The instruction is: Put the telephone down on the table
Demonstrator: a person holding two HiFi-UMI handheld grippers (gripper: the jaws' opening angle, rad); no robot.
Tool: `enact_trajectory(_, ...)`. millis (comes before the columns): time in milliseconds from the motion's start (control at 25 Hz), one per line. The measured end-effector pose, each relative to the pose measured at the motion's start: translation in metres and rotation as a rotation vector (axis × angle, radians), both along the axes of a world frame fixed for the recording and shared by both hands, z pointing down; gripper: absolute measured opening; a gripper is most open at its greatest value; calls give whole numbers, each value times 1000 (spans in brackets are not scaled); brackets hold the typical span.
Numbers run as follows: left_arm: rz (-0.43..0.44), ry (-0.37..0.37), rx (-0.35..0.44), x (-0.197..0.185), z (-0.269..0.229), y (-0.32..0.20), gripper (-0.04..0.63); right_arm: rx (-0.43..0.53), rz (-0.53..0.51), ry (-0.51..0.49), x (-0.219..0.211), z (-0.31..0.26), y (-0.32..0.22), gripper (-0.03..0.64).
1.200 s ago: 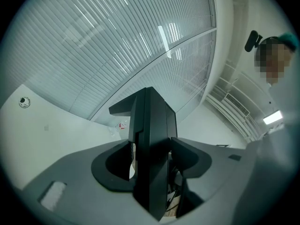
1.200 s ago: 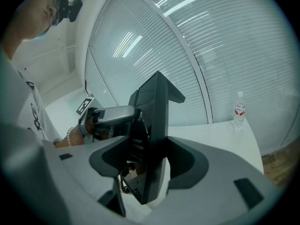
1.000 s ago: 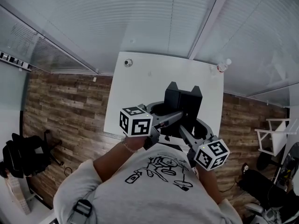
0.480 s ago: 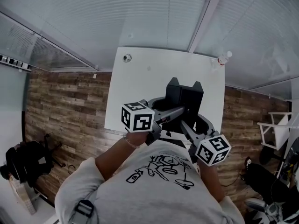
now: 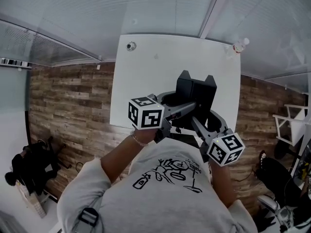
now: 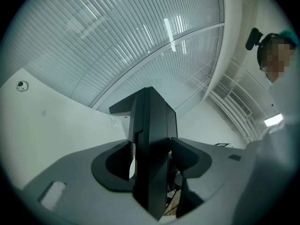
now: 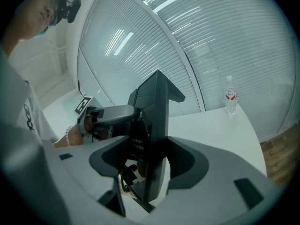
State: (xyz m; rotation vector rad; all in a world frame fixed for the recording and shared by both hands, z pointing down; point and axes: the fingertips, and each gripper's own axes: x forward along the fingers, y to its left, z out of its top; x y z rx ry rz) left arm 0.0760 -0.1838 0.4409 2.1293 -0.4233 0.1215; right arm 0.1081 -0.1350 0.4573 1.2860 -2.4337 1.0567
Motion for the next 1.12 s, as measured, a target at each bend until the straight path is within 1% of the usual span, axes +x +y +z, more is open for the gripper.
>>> enact_trajectory(520,22,-16,-39,12,45,-3,252,-42,12,5,11,43,-2,235)
enact_trajectory(760,9,-33,-37,18,69,-17,253,-53,8,-1,16,69,-16,235)
enact_trajectory(880,10,-36,-48,21,86,-23,253,-69,9,4,20,85,-23,235)
enact_trajectory(1120,11,-62,-48,26,114,-32,253,-87,6,-5,24,114,-31,235)
